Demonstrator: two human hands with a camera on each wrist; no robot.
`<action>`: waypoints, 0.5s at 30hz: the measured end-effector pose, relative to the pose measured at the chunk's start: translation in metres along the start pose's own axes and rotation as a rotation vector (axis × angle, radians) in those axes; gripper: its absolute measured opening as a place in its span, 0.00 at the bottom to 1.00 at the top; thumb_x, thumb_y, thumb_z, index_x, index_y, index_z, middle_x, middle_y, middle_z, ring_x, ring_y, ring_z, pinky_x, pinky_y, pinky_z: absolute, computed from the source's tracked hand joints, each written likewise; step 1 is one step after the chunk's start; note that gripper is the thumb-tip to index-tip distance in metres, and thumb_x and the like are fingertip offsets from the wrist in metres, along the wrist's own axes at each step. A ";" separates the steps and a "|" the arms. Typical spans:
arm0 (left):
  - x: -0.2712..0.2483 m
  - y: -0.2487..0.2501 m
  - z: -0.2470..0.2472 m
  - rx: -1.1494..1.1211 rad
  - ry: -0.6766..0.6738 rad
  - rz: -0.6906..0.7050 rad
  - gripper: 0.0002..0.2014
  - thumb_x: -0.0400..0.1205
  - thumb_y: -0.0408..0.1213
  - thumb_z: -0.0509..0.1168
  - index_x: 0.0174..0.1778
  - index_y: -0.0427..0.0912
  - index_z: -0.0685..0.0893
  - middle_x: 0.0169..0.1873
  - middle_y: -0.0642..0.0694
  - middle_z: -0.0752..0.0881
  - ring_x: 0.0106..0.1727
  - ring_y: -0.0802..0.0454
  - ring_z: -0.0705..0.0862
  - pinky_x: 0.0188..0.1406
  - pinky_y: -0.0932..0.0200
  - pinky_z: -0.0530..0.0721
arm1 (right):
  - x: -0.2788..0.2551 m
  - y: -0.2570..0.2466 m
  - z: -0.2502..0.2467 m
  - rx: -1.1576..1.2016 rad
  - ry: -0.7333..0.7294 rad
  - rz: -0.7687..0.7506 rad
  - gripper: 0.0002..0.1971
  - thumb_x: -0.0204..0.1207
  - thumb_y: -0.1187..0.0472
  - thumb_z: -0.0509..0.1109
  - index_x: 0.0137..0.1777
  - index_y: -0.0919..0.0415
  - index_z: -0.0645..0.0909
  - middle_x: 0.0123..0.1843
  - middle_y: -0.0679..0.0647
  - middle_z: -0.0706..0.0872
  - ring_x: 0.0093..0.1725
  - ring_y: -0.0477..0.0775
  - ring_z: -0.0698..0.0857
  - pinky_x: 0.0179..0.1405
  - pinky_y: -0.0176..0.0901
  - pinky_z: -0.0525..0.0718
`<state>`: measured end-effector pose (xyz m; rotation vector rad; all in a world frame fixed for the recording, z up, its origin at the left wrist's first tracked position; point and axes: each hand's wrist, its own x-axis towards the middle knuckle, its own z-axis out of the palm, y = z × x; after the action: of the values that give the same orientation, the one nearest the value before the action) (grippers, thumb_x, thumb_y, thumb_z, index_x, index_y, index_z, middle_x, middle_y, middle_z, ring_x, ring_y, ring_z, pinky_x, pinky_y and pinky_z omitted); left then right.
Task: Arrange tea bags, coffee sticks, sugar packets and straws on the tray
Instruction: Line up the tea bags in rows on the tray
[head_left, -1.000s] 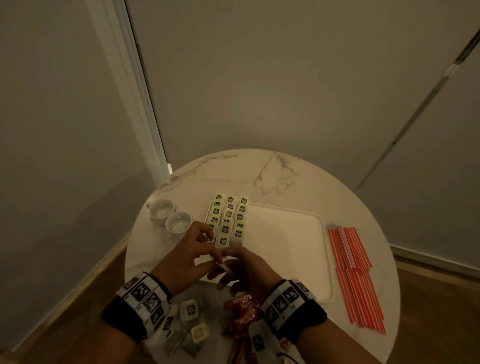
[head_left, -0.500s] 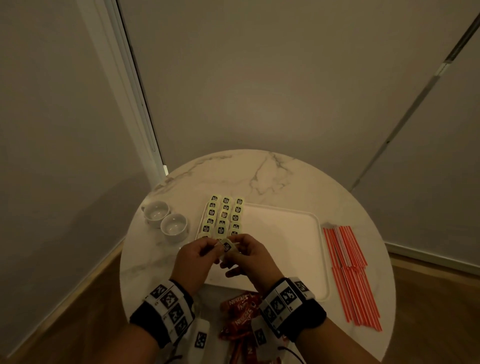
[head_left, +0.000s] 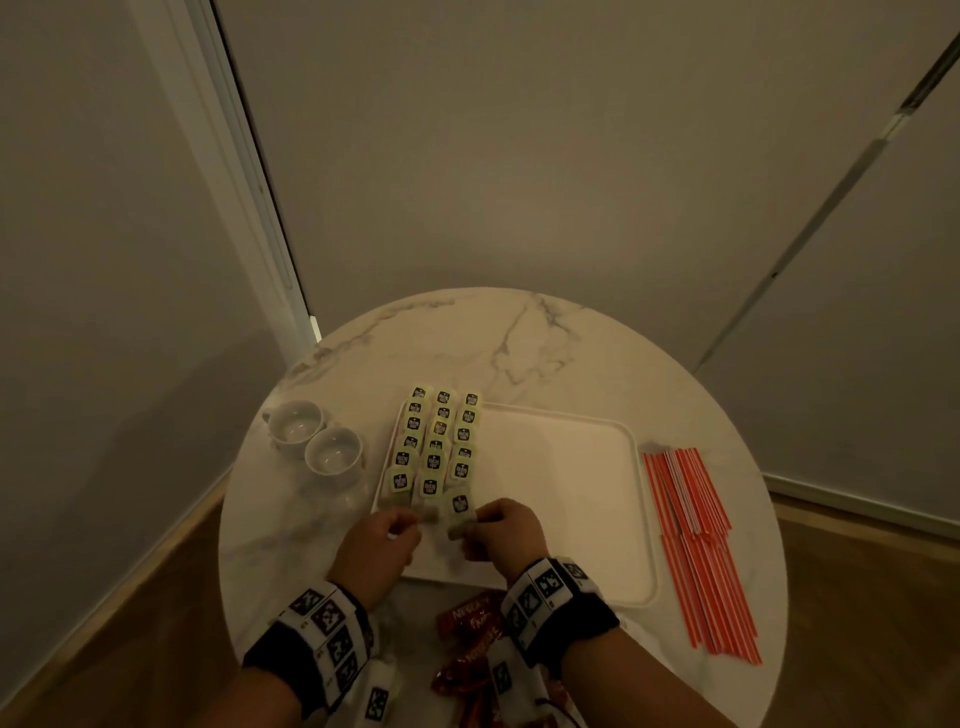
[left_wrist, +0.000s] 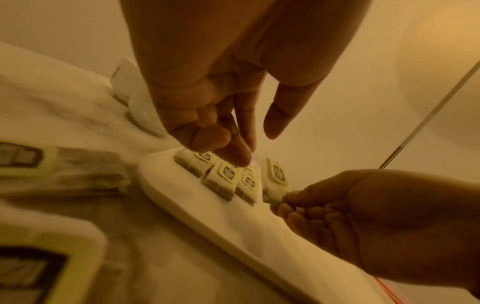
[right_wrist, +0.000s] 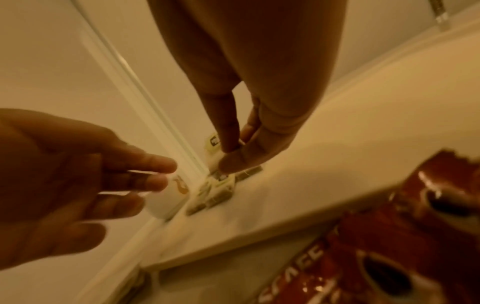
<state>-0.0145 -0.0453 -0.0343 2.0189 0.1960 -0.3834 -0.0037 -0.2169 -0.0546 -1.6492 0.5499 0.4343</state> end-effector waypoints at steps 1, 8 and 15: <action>0.002 -0.005 0.000 0.083 -0.060 -0.015 0.08 0.83 0.37 0.64 0.56 0.48 0.83 0.49 0.48 0.84 0.46 0.54 0.83 0.44 0.65 0.81 | 0.006 0.000 0.001 0.028 0.018 0.033 0.10 0.70 0.75 0.75 0.47 0.68 0.77 0.42 0.65 0.91 0.36 0.59 0.88 0.43 0.53 0.91; 0.011 -0.018 0.009 0.540 -0.204 0.120 0.18 0.83 0.47 0.61 0.69 0.53 0.78 0.67 0.52 0.72 0.67 0.54 0.73 0.69 0.58 0.72 | 0.030 0.000 0.004 0.138 0.123 0.141 0.12 0.65 0.75 0.79 0.41 0.68 0.78 0.33 0.64 0.86 0.28 0.58 0.85 0.36 0.51 0.90; 0.022 -0.010 0.024 0.642 -0.243 0.218 0.22 0.83 0.45 0.60 0.75 0.56 0.72 0.70 0.50 0.67 0.74 0.50 0.64 0.74 0.54 0.69 | 0.038 0.007 0.009 0.166 0.111 0.137 0.10 0.66 0.72 0.80 0.41 0.67 0.81 0.36 0.65 0.90 0.34 0.62 0.89 0.47 0.58 0.90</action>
<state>-0.0009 -0.0625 -0.0607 2.5592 -0.3400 -0.6012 0.0232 -0.2124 -0.0834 -1.4879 0.7653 0.3881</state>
